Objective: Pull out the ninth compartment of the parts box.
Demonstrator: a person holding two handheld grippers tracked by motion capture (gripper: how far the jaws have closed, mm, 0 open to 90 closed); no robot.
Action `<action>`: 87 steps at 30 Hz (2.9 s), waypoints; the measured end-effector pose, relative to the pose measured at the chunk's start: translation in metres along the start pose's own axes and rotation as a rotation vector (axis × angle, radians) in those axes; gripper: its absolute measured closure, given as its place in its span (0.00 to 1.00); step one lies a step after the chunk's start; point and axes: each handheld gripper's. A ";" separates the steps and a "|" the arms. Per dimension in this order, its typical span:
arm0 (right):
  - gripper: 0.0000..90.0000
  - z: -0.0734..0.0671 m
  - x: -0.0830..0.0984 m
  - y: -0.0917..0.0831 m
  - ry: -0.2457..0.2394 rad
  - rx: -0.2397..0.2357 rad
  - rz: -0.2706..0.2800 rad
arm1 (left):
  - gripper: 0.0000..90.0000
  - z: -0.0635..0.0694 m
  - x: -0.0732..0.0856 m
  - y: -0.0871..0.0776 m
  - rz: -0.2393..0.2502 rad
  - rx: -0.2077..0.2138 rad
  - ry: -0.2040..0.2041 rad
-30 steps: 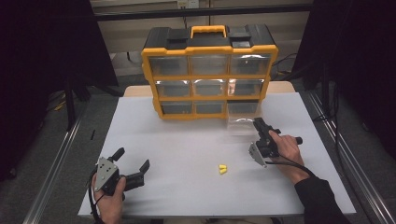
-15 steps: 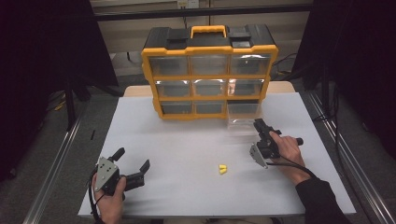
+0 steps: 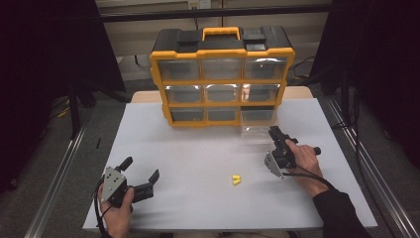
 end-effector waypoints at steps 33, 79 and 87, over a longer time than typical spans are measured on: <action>0.14 0.025 0.016 0.004 0.937 -0.299 0.037 | 0.02 0.000 0.000 0.001 -0.001 0.003 0.004; 0.00 0.030 0.047 -0.068 1.328 -0.389 0.016 | 0.02 0.002 0.002 -0.014 0.013 -0.030 0.000; 0.00 0.024 0.055 -0.090 1.337 -0.369 -0.012 | 0.02 0.002 0.004 -0.017 0.007 -0.032 0.002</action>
Point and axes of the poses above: each handheld gripper's, and its own axes: y roughly forward along the jaws, x roughly out of its underside, z roughly to its right, and after that the axes turned 8 degrees about -z, right-handed
